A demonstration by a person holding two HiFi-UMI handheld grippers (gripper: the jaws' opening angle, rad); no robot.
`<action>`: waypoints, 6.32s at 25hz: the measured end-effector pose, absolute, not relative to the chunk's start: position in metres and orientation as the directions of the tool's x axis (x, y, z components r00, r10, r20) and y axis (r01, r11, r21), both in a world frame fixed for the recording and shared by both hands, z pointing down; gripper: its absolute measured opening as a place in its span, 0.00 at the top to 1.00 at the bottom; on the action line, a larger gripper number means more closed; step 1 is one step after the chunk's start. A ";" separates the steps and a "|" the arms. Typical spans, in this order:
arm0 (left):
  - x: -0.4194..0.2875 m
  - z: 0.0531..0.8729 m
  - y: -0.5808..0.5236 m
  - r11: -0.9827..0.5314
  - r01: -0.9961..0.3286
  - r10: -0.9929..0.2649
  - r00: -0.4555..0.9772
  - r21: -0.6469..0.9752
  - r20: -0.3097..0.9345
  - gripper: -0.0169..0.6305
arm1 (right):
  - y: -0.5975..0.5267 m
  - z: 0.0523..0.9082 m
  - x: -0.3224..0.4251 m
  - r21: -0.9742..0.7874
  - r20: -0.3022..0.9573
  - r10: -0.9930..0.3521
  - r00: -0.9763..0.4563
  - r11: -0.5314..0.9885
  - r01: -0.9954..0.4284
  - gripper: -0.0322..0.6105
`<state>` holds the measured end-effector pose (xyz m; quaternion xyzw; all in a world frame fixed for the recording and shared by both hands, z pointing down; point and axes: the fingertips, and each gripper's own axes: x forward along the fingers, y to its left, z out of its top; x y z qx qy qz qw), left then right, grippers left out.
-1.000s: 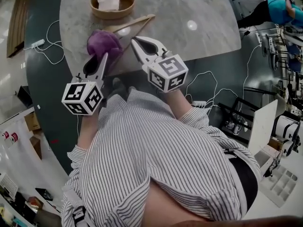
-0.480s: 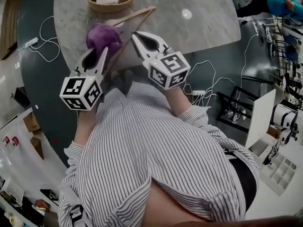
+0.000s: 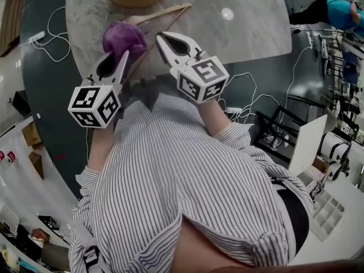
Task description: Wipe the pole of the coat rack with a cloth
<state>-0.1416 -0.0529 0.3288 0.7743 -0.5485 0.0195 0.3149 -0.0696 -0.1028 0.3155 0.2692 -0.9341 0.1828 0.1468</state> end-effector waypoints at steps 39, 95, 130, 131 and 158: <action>-0.159 0.491 0.057 0.204 -0.832 -0.692 0.250 0.516 0.677 0.85 | -0.041 0.461 -0.115 -0.435 0.561 -0.072 -0.825 0.822 -0.367 0.93; -0.159 0.496 -0.102 -0.052 -0.912 -0.600 0.355 0.407 0.717 0.85 | -0.150 0.459 -0.057 -0.464 0.555 -0.270 -0.787 0.685 -0.562 0.93; -0.148 0.491 -0.176 -0.134 -0.915 -0.596 0.380 0.380 0.707 0.85 | -0.184 0.454 -0.031 -0.457 0.535 -0.368 -0.761 0.632 -0.627 0.93; -0.145 0.490 -0.179 -0.142 -0.914 -0.594 0.385 0.379 0.706 0.85 | -0.186 0.454 -0.029 -0.455 0.535 -0.373 -0.758 0.629 -0.630 0.93; -0.055 0.493 -0.239 -0.308 -0.830 -0.500 0.557 0.466 0.663 0.85 | -0.226 0.455 0.026 -0.450 0.519 -0.509 -0.687 0.520 -0.726 0.93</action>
